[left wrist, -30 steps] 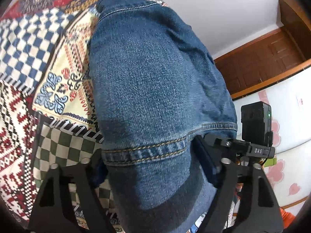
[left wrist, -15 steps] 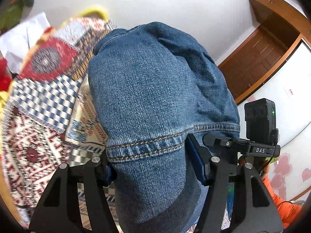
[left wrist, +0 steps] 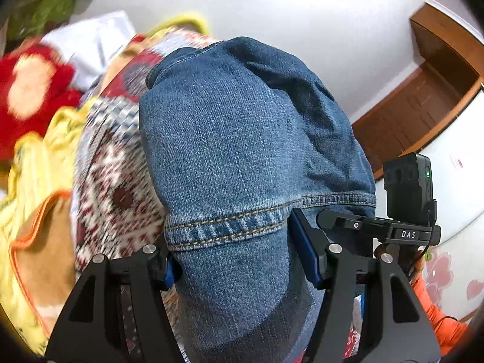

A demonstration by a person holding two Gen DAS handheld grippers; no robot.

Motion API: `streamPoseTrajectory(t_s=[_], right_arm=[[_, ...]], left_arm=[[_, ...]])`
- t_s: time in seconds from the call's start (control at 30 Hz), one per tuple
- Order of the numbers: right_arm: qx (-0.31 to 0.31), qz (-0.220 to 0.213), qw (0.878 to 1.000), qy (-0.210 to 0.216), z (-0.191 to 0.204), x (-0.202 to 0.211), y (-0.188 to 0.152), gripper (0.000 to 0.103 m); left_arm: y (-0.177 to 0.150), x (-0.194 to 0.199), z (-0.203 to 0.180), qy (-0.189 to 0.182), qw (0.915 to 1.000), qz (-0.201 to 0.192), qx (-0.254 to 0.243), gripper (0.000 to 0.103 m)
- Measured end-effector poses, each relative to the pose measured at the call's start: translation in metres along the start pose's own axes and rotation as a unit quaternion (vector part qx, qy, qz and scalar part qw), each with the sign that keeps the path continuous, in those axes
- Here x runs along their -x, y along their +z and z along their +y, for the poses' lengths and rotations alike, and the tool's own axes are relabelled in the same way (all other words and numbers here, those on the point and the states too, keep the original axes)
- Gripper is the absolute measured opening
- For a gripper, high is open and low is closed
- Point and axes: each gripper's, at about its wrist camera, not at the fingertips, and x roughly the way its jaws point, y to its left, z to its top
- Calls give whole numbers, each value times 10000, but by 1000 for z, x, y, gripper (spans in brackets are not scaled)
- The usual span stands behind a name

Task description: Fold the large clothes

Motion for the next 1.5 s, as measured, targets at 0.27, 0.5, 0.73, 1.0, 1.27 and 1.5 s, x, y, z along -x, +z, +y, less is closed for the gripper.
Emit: streamPoseTrajectory(t_s=[0.27,0.5,0.73,1.0,1.27,1.5], right_arm=[[-381,950,9947,-98,-19,-96,-21,52],[-618,1517,9862,-248,-54,-147,-21,63],[-228,1494,9884,-164,-62,-119,-25,65],[817,847,9881,-992,-34,-54,-30,65],[1532,-81,9826,-1049,16,-21,-15,66],[1564,-216,9830,-934,29,-61,6,66]], left_arm=[[-42,-30,76,220,9952,605,731,63],[-66,-66,109,517,9912,882,842,68],[-73,-44,96,1224,9904,592,233,72],[-83,-17,62,2086,9754,402,-590,72],[-59,-17,32,2435,9626,-44,-1186,83],[-15,-42,41,2739,9544,-343,-1139,84]])
